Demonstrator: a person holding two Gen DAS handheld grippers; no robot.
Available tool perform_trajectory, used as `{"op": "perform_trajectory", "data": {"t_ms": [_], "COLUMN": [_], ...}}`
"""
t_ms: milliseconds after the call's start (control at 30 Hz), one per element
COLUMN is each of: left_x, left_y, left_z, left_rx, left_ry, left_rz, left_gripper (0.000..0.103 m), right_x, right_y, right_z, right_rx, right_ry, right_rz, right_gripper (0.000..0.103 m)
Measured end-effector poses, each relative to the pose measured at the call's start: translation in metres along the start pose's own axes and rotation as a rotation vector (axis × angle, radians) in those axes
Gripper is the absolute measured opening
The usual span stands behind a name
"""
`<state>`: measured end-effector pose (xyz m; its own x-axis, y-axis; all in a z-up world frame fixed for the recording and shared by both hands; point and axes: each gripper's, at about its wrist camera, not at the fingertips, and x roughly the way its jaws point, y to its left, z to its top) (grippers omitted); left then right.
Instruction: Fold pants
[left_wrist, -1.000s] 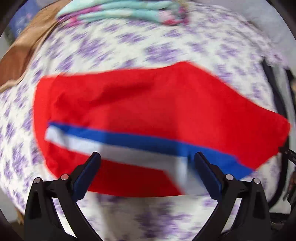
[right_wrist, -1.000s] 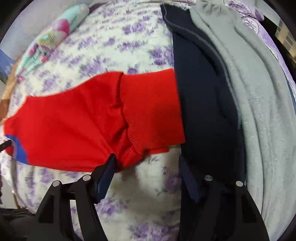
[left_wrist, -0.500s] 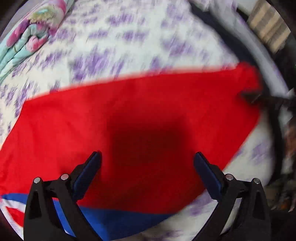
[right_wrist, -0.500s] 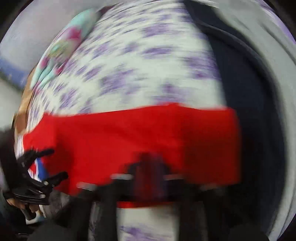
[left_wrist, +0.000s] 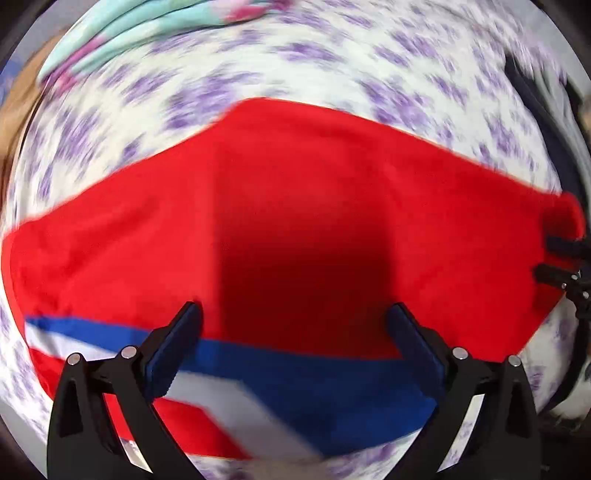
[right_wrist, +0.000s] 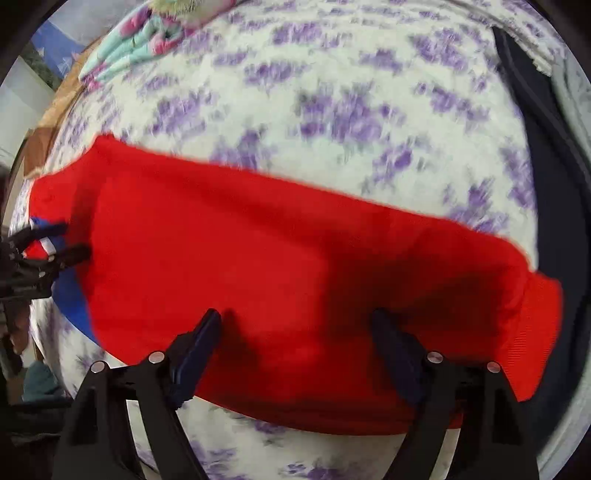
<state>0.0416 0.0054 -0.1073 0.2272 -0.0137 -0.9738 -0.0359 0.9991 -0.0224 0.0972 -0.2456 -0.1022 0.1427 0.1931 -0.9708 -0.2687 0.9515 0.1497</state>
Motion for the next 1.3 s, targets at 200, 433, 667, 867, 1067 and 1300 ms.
{"op": "perform_trajectory", "data": {"t_ms": [200,433,667,867,1067,1300], "left_x": [-0.019,-0.024,-0.019,-0.010,-0.005,-0.032], "left_y": [0.042,0.083,0.121,0.123,0.122,0.129], "left_z": [-0.003,-0.015,-0.038,-0.033,-0.028,-0.032], "left_rx": [-0.121,-0.219,-0.278,-0.287,-0.271,-0.294], "left_ry": [-0.042,-0.029,-0.028,-0.027,-0.015,-0.050], "left_rz": [0.027,0.108,0.084,0.073,0.061,0.088], "left_gripper": [0.098,0.098,0.098,0.098,0.098,0.098], "right_x": [-0.035,0.014,0.062,0.041,0.063,0.026], "right_y": [0.052,0.174,0.230,0.225,0.216,0.219], "right_z": [0.066,0.147,0.147,0.158,0.161,0.157], "right_rx": [-0.152,-0.365,-0.567,-0.599,-0.568,-0.452], "right_ry": [-0.176,-0.155,-0.052,-0.105,-0.114,-0.188], "right_rz": [0.216,0.319,0.243,0.254,0.236,0.327], "right_gripper": [0.080,0.051,0.011,0.009,0.022,0.036]}}
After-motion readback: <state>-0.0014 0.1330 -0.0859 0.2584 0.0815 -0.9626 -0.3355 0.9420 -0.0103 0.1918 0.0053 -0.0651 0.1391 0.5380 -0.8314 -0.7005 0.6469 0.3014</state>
